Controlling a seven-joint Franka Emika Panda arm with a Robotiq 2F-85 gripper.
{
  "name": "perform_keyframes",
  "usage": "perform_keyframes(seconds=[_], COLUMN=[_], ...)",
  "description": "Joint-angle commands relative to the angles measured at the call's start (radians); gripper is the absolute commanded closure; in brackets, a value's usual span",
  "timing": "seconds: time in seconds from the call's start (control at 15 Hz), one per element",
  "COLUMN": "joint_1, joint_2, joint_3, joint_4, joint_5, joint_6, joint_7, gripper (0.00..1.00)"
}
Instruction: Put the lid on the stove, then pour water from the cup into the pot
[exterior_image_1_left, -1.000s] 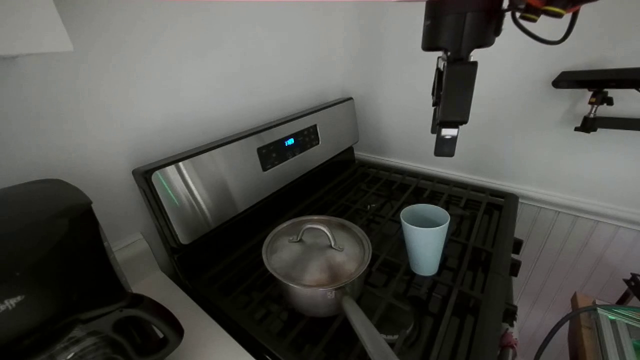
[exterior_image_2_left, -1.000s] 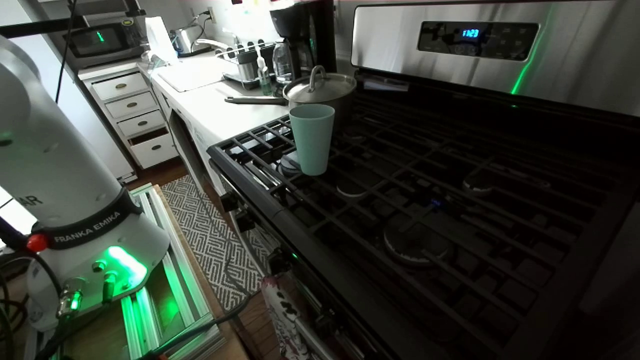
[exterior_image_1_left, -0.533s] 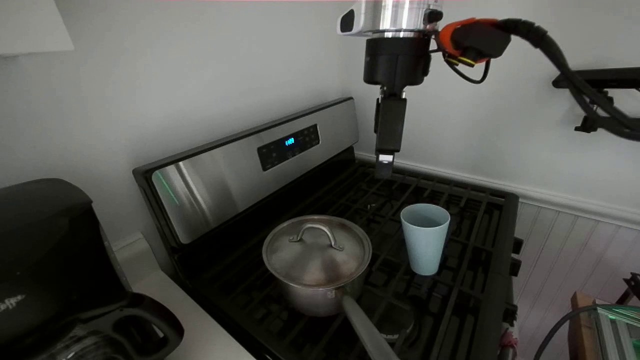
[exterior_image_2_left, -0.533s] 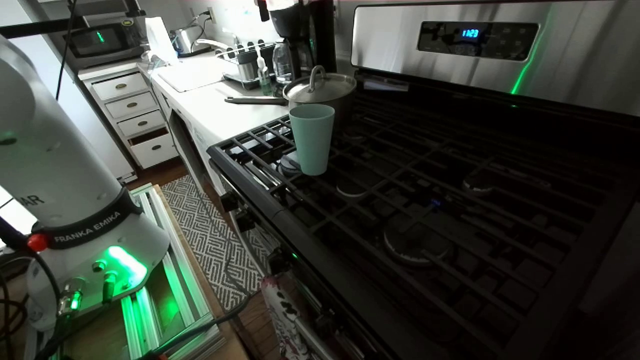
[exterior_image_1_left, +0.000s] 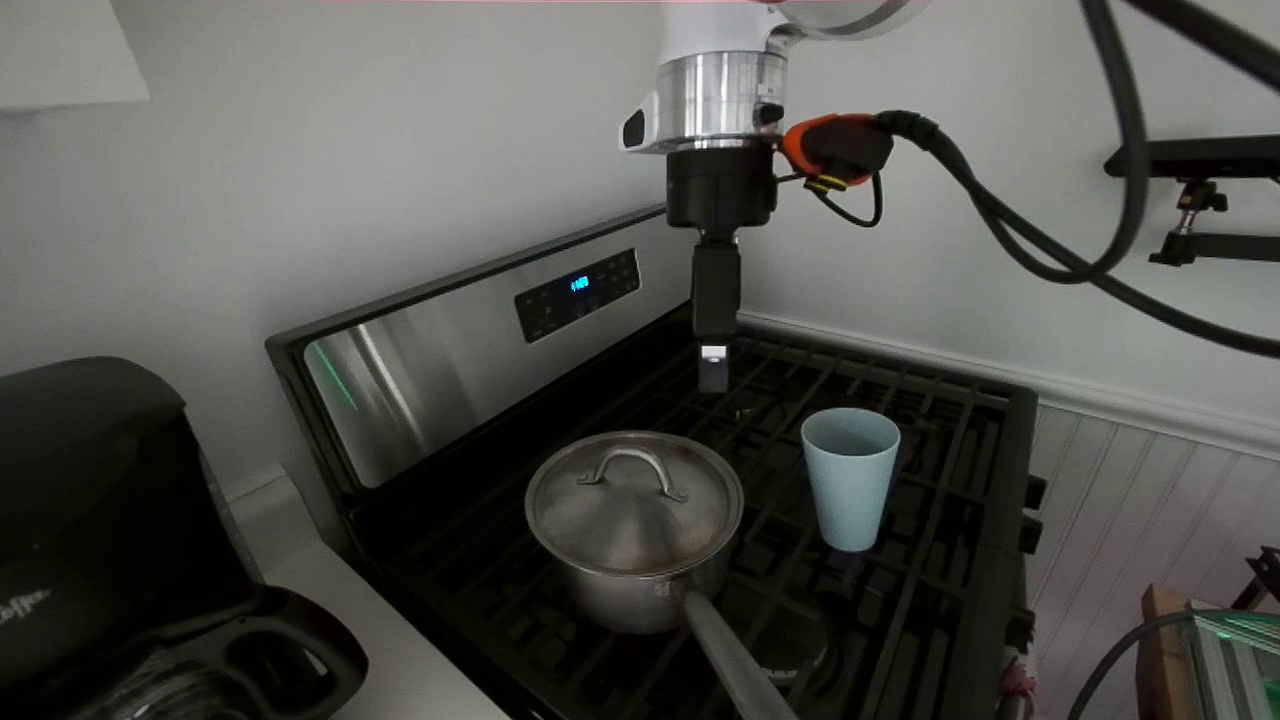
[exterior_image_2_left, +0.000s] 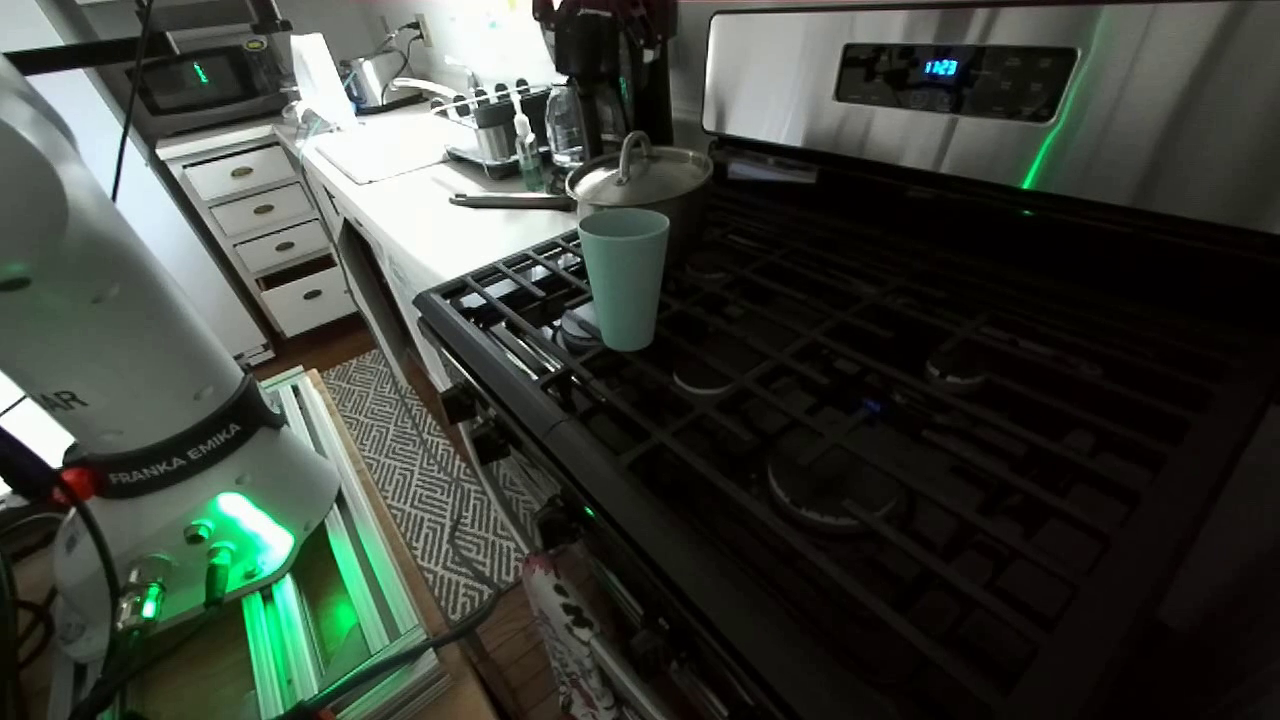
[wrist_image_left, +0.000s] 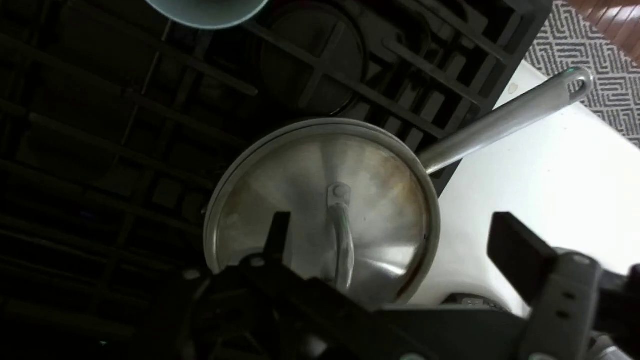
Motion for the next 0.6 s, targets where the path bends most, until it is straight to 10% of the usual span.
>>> perform_keyframes(seconds=[0.0, 0.53], joint_1=[-0.031, -0.108], joint_2=[0.130, 0.351], joint_3=[0.017, 0.069], joint_4=[0.122, 0.277], joint_5=[0.076, 0.214], joint_6=[-0.103, -0.243], joint_7=[-0.044, -0.066], gripper=[0.00, 0.00])
